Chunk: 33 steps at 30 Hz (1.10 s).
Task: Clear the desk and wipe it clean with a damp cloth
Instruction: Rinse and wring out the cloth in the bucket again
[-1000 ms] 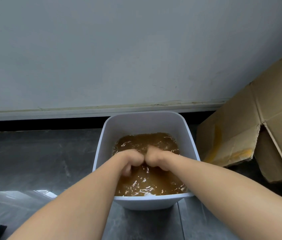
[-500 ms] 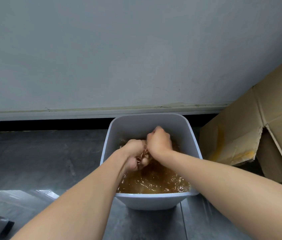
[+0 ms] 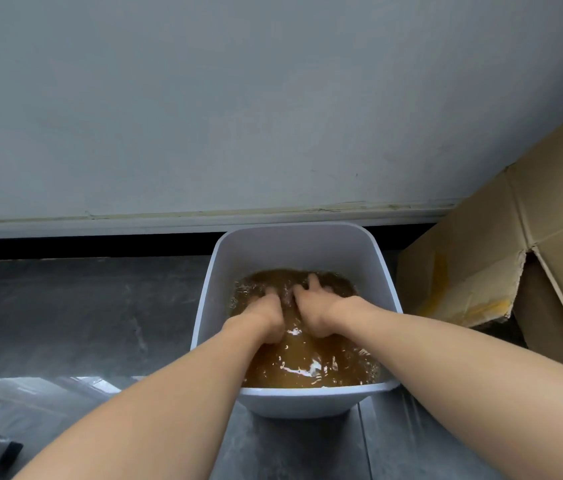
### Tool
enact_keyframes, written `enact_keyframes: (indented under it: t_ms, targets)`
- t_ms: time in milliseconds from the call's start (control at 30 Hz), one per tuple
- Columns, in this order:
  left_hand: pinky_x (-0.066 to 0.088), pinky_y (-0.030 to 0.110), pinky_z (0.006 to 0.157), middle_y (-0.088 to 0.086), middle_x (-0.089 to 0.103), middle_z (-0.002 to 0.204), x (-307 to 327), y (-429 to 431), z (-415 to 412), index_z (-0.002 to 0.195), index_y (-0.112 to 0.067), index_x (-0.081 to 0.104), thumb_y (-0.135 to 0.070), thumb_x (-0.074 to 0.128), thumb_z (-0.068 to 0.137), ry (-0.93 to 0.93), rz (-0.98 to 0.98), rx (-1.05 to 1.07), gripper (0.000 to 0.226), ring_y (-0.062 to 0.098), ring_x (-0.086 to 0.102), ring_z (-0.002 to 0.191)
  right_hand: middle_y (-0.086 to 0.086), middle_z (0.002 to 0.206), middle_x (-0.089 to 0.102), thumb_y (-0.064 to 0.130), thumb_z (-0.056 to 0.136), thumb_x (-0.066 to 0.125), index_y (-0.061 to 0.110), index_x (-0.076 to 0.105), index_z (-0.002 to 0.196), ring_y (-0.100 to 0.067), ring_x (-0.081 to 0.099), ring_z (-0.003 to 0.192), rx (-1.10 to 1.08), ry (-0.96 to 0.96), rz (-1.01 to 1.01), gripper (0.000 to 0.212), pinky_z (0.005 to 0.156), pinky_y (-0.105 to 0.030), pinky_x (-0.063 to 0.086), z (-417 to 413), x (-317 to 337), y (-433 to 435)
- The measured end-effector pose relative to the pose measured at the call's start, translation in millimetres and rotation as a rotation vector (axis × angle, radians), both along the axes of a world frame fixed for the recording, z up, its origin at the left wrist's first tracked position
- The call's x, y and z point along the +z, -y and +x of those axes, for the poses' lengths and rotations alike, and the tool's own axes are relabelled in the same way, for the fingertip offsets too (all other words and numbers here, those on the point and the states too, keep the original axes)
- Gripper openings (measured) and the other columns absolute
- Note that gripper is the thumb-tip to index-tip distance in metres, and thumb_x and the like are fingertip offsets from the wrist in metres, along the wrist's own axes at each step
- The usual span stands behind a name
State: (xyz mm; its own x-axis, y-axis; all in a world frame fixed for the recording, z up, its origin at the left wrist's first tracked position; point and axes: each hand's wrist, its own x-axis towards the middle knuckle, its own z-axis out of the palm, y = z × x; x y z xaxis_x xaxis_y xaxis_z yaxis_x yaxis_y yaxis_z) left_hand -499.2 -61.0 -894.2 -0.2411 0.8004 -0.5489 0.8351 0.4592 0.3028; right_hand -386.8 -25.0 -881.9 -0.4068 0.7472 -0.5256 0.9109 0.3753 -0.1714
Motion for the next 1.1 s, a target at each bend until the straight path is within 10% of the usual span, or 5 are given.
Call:
enact_keyframes:
  t_ms: [333, 500, 700, 1000, 1100]
  targets:
    - [0.041, 0.024, 0.045, 0.013, 0.053, 0.044, 14, 0, 0, 0.078, 0.0, 0.055, -0.008, 0.038, 0.101, 0.603, -0.08, 0.514, 0.029, 0.022, 0.049, 0.039, -0.015, 0.122, 0.064, 0.011, 0.099, 0.049, 0.005, 0.058, 0.127, -0.03, 0.065, 0.103, -0.748, -0.592, -0.18, 0.03, 0.08, -0.033, 0.053, -26, 6, 21]
    - [0.04, 0.024, 0.051, 0.012, 0.051, 0.06, 12, -7, -3, 0.086, -0.009, 0.053, -0.022, 0.036, 0.099, 0.939, 0.128, 0.91, 0.026, 0.026, 0.05, 0.057, -0.015, 0.112, 0.065, 0.02, 0.103, 0.044, 0.01, 0.061, 0.112, -0.034, 0.065, 0.093, -0.748, -0.756, -0.022, 0.022, 0.071, -0.034, 0.053, -44, 33, 33]
    - [0.028, 0.011, 0.036, 0.0, 0.04, 0.044, 29, -5, 15, 0.079, -0.014, 0.045, -0.024, 0.033, 0.109, 1.016, 0.131, 0.716, 0.033, 0.011, 0.038, 0.032, -0.019, 0.12, 0.064, 0.013, 0.102, 0.041, 0.009, 0.057, 0.102, -0.038, 0.06, 0.11, -0.689, -0.636, 0.218, 0.016, 0.081, -0.034, 0.04, -16, 32, 11]
    - [0.045, 0.022, 0.046, 0.012, 0.068, 0.07, 27, -7, 5, 0.135, -0.002, 0.039, -0.018, 0.037, 0.105, 0.678, 0.094, 0.49, 0.034, 0.02, 0.061, 0.058, -0.027, 0.152, 0.015, 0.019, 0.105, 0.044, 0.008, 0.029, 0.146, -0.05, 0.044, 0.129, -0.221, -0.184, 0.07, 0.045, 0.109, -0.047, 0.037, 4, 15, 0]
    - [0.047, 0.04, 0.102, 0.023, 0.05, 0.143, 12, -3, 2, 0.156, -0.006, 0.005, -0.015, 0.047, 0.101, 0.329, 0.056, 0.259, 0.071, 0.037, 0.051, 0.128, -0.021, 0.161, -0.011, 0.001, 0.094, 0.053, 0.015, 0.015, 0.155, -0.052, 0.019, 0.144, -0.072, -0.002, 0.041, 0.073, 0.116, -0.055, 0.03, 2, 8, 10]
